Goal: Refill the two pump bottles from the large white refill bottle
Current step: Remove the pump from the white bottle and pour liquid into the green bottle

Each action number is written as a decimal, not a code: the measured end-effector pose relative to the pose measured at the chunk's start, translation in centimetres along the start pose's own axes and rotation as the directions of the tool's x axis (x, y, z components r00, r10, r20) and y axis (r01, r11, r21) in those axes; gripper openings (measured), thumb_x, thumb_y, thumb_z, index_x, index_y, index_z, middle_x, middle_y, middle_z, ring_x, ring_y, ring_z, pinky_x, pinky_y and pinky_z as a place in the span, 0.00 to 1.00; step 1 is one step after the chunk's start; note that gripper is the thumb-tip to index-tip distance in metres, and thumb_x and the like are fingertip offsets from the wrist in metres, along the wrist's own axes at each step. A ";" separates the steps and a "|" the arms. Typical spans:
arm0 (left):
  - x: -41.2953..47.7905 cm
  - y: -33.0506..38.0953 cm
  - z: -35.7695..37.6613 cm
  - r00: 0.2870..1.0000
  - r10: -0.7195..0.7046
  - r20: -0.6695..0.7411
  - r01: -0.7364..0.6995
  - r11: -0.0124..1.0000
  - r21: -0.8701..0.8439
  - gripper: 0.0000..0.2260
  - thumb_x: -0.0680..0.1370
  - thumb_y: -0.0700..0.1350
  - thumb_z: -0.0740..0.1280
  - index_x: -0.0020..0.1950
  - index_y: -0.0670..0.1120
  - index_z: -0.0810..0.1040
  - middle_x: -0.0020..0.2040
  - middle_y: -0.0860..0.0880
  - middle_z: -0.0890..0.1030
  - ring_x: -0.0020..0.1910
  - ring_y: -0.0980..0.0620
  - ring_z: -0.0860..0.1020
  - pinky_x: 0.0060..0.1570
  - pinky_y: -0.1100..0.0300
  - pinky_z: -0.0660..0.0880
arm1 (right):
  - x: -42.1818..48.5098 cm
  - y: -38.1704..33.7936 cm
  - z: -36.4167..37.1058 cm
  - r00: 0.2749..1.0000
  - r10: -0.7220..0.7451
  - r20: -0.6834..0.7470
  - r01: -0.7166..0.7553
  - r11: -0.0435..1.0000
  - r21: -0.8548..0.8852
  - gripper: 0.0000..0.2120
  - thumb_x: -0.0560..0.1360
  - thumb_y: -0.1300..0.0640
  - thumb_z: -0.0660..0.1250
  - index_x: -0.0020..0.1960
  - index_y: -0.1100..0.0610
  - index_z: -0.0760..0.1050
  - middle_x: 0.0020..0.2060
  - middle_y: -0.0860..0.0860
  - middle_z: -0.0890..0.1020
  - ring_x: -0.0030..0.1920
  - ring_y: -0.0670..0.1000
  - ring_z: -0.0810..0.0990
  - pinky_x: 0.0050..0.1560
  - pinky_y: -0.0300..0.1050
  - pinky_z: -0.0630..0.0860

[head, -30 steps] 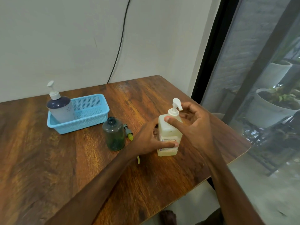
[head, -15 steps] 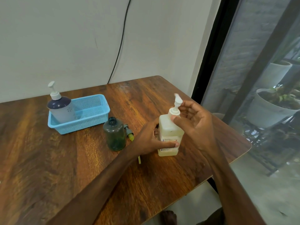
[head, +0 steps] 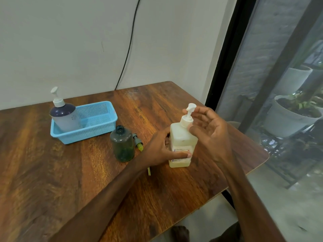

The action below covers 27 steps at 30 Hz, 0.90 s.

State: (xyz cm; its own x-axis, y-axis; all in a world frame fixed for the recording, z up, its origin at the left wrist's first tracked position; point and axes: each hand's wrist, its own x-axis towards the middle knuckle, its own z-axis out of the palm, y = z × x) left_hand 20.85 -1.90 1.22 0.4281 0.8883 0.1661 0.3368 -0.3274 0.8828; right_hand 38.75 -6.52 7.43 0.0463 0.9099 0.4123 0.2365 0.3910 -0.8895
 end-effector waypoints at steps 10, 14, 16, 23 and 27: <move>0.2 -0.2 0.1 1.000 -0.003 0.008 0.004 1.000 -0.014 0.31 0.70 0.48 0.83 0.66 0.61 0.71 0.55 0.63 0.84 0.54 0.69 0.82 0.47 0.72 0.79 | 0.1 0.1 0.2 0.999 0.033 -0.015 -0.033 0.999 0.013 0.20 0.75 0.63 0.75 0.65 0.54 0.77 0.57 0.45 0.85 0.59 0.47 0.83 0.62 0.56 0.81; 0.2 -0.3 0.1 1.000 -0.003 0.004 0.003 1.000 -0.015 0.32 0.70 0.50 0.83 0.67 0.62 0.71 0.56 0.64 0.83 0.55 0.68 0.82 0.49 0.71 0.80 | -0.1 -0.2 0.8 0.999 0.031 -0.042 -0.031 0.999 -0.013 0.27 0.72 0.54 0.79 0.68 0.51 0.75 0.58 0.45 0.84 0.58 0.45 0.83 0.55 0.43 0.83; 0.3 -0.4 0.1 1.000 -0.007 0.009 0.007 1.000 -0.018 0.32 0.69 0.50 0.84 0.68 0.60 0.72 0.57 0.62 0.84 0.56 0.66 0.83 0.51 0.67 0.81 | 0.0 -0.2 0.8 0.996 0.023 -0.085 -0.027 0.999 -0.043 0.27 0.71 0.53 0.80 0.66 0.52 0.76 0.56 0.46 0.84 0.56 0.44 0.84 0.54 0.44 0.83; 0.2 -0.5 0.1 1.000 0.002 0.002 -0.002 1.000 -0.025 0.31 0.69 0.49 0.84 0.66 0.60 0.73 0.57 0.60 0.85 0.56 0.63 0.84 0.53 0.67 0.81 | -0.1 -0.4 0.3 0.999 0.035 0.015 -0.035 0.999 -0.004 0.21 0.76 0.64 0.72 0.66 0.49 0.76 0.59 0.44 0.84 0.61 0.45 0.82 0.64 0.55 0.79; 0.3 -0.6 0.2 1.000 -0.010 0.002 0.010 1.000 -0.028 0.31 0.69 0.50 0.84 0.66 0.64 0.72 0.56 0.62 0.84 0.56 0.67 0.83 0.51 0.68 0.81 | -0.4 -0.7 0.6 0.998 0.031 -0.058 -0.038 0.993 -0.115 0.21 0.72 0.51 0.79 0.62 0.48 0.79 0.57 0.41 0.84 0.57 0.42 0.82 0.55 0.44 0.83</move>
State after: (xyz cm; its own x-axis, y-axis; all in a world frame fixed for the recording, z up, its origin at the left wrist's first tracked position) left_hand 20.93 -1.51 0.67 0.4263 0.8910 0.1561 0.3179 -0.3091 0.8963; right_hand 38.01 -7.04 7.81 0.1099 0.9120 0.3952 0.3449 0.3379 -0.8757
